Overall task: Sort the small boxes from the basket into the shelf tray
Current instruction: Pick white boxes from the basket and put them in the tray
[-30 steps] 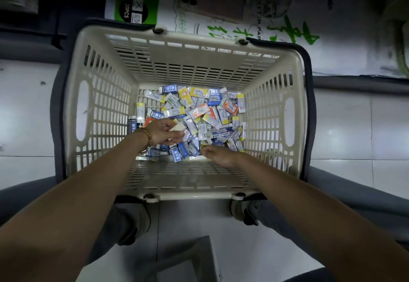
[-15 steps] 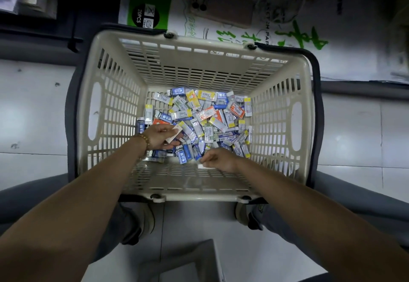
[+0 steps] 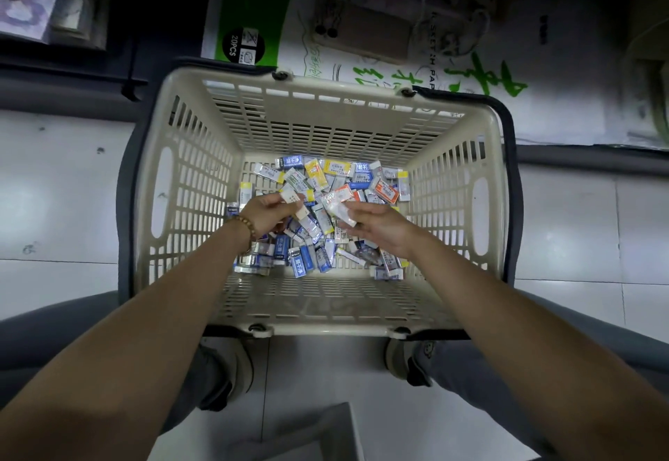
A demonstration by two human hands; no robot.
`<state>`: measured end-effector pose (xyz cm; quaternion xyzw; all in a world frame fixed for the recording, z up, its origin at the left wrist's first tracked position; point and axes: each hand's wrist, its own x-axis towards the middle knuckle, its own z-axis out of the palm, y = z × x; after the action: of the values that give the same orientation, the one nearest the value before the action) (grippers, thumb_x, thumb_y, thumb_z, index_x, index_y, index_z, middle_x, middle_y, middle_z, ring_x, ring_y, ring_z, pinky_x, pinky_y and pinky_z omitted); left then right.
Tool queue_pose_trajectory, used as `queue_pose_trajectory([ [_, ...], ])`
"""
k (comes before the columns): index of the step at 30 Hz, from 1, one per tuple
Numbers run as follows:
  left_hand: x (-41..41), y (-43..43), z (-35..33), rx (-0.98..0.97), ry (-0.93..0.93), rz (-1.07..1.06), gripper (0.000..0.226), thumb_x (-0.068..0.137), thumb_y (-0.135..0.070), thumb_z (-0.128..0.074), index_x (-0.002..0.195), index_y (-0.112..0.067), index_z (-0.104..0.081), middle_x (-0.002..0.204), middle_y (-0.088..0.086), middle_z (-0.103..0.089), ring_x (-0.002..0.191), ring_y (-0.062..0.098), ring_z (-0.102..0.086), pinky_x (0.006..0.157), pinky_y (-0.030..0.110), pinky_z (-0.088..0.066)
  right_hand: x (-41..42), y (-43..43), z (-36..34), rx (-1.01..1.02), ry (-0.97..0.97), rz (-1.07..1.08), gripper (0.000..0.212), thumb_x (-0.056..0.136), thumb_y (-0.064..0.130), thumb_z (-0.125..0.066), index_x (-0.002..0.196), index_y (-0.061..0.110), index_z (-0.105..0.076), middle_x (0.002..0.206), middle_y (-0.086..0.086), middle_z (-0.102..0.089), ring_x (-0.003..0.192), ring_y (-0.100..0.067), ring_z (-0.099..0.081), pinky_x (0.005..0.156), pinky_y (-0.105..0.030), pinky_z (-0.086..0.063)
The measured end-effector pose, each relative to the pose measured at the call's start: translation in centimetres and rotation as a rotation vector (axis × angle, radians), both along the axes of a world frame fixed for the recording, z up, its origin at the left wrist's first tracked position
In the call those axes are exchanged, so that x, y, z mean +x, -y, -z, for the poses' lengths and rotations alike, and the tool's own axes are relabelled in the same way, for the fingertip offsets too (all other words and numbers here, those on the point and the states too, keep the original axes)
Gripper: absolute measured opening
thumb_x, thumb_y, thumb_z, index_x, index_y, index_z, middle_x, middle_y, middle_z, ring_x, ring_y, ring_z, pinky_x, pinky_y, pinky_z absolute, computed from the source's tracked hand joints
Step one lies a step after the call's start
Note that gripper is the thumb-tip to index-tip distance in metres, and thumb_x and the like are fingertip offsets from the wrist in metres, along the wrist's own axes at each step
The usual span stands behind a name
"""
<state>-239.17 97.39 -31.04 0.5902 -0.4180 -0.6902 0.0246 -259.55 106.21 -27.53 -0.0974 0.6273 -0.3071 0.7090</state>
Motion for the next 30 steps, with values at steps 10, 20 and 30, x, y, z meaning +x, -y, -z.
queue_pose_trajectory([
  [10,-2.5,-0.9,-0.9,0.315,-0.239,-0.204,0.037,0.091,-0.045,-0.049,0.097,-0.011,-0.062,0.089,0.006,-0.07,0.08,0.016,-0.071,0.072,0.024,-0.058,3.6,1.8,0.4,-0.012,-0.068,0.252,0.015,0.083,0.013,-0.069,0.097,0.009,-0.067,0.106,-0.008,-0.068,0.08,-0.014,-0.067,0.066,-0.013,-0.056],
  [20,0.9,1.9,-0.3,0.192,-0.09,-0.395,0.016,0.087,-0.025,-0.062,0.09,-0.01,-0.057,0.096,0.012,-0.063,0.085,0.022,-0.066,0.055,0.021,-0.057,2.2,1.3,2.6,0.066,-0.398,-0.089,0.026,0.093,0.014,-0.058,0.116,0.004,-0.063,0.12,-0.012,-0.063,0.087,-0.017,-0.063,0.077,-0.025,-0.054],
  [30,1.7,1.7,-0.5,0.079,-0.075,-0.435,0.031,0.089,-0.034,-0.058,0.061,-0.023,-0.069,0.117,0.014,-0.052,0.051,0.01,-0.066,0.048,0.021,-0.055,5.4,1.6,5.2,-0.007,-0.464,-0.31,0.05,0.082,0.013,-0.072,0.128,0.008,-0.054,0.119,-0.01,-0.055,0.114,-0.026,-0.053,0.102,-0.041,-0.045],
])
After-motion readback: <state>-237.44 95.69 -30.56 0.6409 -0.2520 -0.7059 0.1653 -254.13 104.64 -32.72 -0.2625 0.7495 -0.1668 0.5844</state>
